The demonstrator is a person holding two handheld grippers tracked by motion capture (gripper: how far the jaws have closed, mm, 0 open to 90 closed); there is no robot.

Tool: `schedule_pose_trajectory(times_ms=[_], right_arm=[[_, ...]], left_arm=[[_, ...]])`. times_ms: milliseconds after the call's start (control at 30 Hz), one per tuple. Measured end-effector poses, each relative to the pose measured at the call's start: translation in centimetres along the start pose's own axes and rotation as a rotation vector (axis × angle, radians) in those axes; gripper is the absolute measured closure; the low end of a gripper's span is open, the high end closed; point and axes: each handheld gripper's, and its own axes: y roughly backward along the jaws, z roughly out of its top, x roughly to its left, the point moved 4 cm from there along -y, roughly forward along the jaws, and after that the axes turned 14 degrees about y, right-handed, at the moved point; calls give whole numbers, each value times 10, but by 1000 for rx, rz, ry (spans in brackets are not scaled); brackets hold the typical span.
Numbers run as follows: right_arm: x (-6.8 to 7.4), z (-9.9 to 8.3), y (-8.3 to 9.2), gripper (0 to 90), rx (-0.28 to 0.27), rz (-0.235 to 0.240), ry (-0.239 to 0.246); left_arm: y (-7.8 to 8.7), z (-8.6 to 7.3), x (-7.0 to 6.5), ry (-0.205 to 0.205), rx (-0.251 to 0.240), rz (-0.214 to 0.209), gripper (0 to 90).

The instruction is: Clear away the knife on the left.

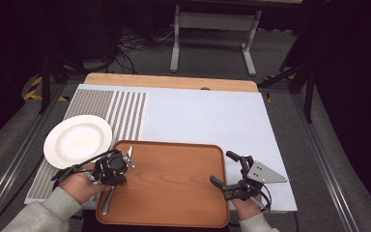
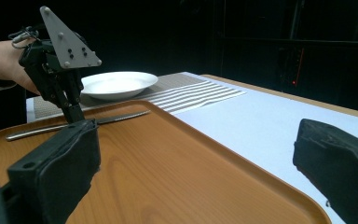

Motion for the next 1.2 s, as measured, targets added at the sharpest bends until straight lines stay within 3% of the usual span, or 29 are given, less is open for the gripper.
schedule_pose_trajectory(times_ms=[200,500,867,900,1033,1067,1133,1167,1200], right_arm=[[0,0,0,14,1,-1,-2],[0,0,0,14,3,2,-1],[1,0,-1,14,2,4,1],[1,0,-1,14,1,5,1],[1,0,-1,14,4,3,-2],[0,-1,-1,14,4,4,-1],[0,0,-1,14,5,4,-1],[1,0,-1,14,5,4,-1],[1,0,-1,14,5,4,-1]], left_arm=[[1,-2,4,19,3,-2,898],[1,-6,11,80,-16,-4,899],[2,-7,13,92,-22,-13,895],[3,-7,13,94,-30,-31,871],[9,-6,13,104,-96,-128,576],[11,-6,13,107,-114,-140,434],[16,-5,13,121,-151,-171,383],[21,-5,13,126,-197,-168,264],[21,-5,13,126,-197,-168,227]])
